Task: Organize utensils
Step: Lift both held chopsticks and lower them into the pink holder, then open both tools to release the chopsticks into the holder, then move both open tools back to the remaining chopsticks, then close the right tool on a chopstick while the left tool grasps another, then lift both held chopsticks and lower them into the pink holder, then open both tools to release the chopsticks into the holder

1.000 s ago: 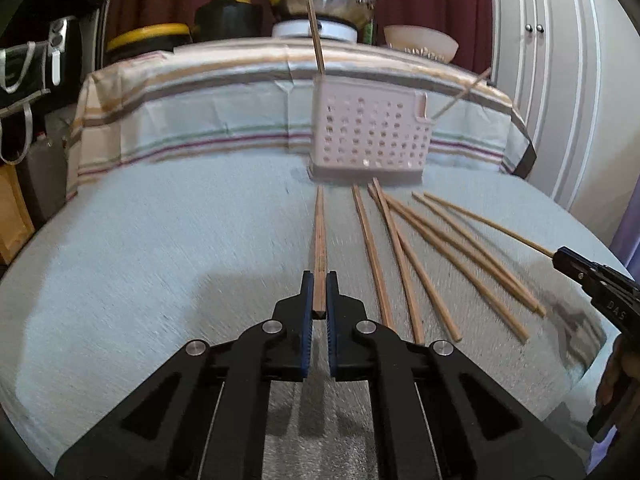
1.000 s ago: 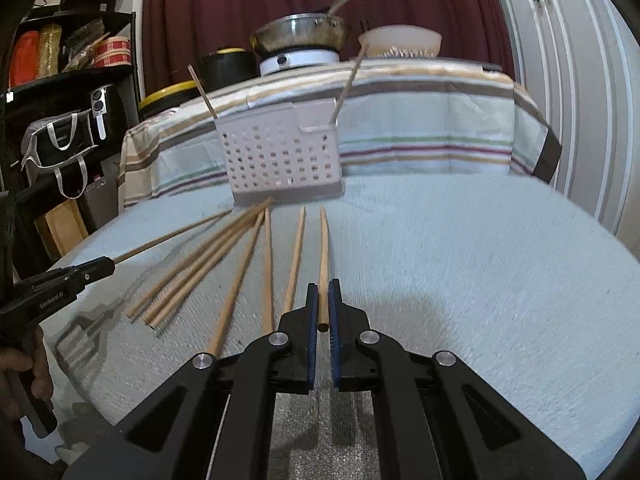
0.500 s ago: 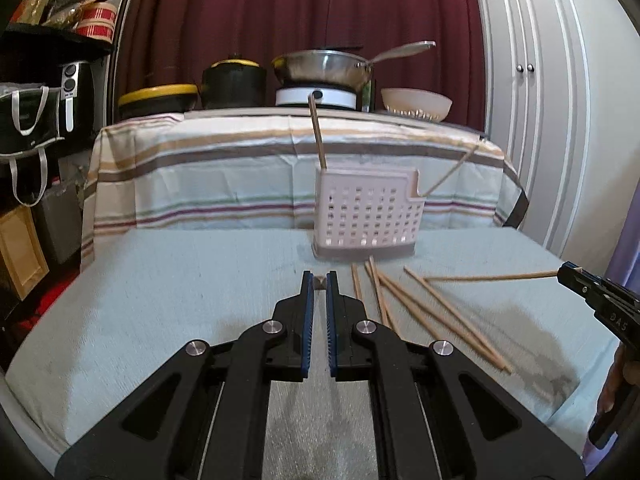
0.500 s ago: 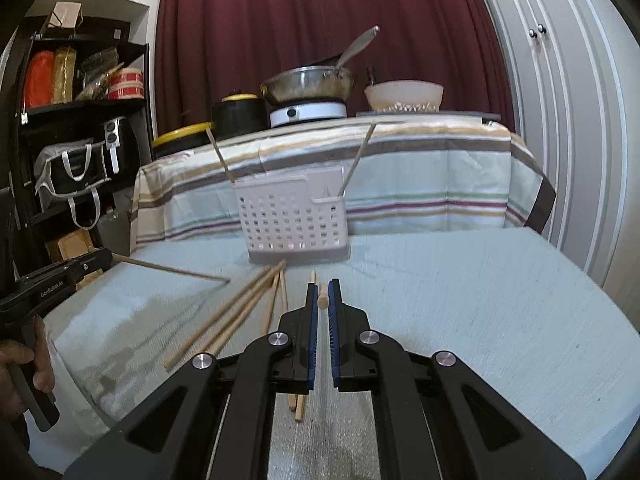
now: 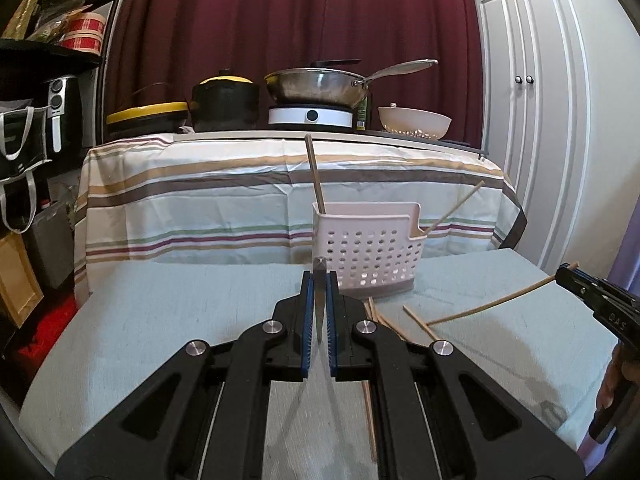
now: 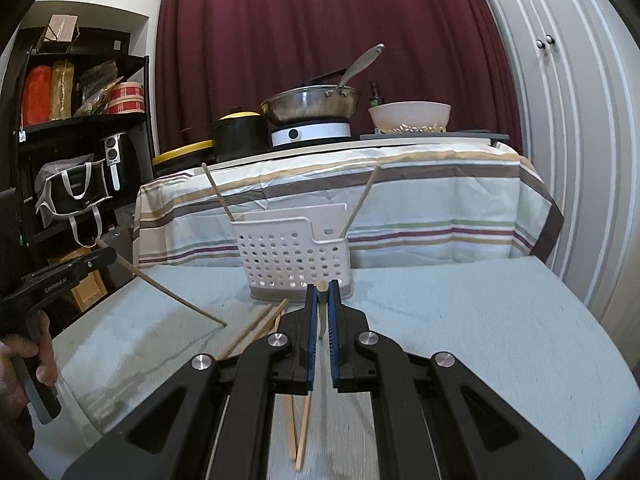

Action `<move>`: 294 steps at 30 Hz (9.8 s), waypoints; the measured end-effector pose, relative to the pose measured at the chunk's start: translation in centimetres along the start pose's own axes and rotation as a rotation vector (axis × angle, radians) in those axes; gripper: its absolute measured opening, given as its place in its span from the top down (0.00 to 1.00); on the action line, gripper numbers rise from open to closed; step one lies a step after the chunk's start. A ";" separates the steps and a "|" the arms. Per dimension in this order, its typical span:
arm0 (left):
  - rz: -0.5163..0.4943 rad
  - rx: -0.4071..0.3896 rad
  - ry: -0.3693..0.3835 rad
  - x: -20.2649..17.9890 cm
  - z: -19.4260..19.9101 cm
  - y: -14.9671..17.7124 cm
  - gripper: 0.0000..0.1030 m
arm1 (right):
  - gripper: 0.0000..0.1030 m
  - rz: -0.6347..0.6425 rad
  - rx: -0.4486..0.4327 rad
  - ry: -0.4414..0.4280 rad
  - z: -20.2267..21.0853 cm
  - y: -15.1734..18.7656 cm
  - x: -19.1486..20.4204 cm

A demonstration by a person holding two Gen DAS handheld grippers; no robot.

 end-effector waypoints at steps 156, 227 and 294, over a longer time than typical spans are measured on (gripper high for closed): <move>-0.045 0.289 0.007 -4.4 -4.2 14.8 0.79 | 0.82 -0.031 0.256 0.023 -2.6 13.1 0.0; -0.067 -0.033 0.057 -2.7 -3.0 -2.7 0.94 | 0.94 0.084 -0.028 -0.029 -2.9 -3.8 1.9; -0.050 -0.081 0.112 -4.1 -8.5 -7.4 0.19 | 0.54 0.030 -0.083 -0.038 -7.0 -9.8 -0.1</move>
Point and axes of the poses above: each gripper's, at about its wrist camera, not at the fingertips, and z roughly against the way its jaws point, x to its left, y to its underside, the point moved 3 cm from there along -z, roughly the way its jaws point, and after that the axes turned 2 degrees about -x, right-handed, at the moved point
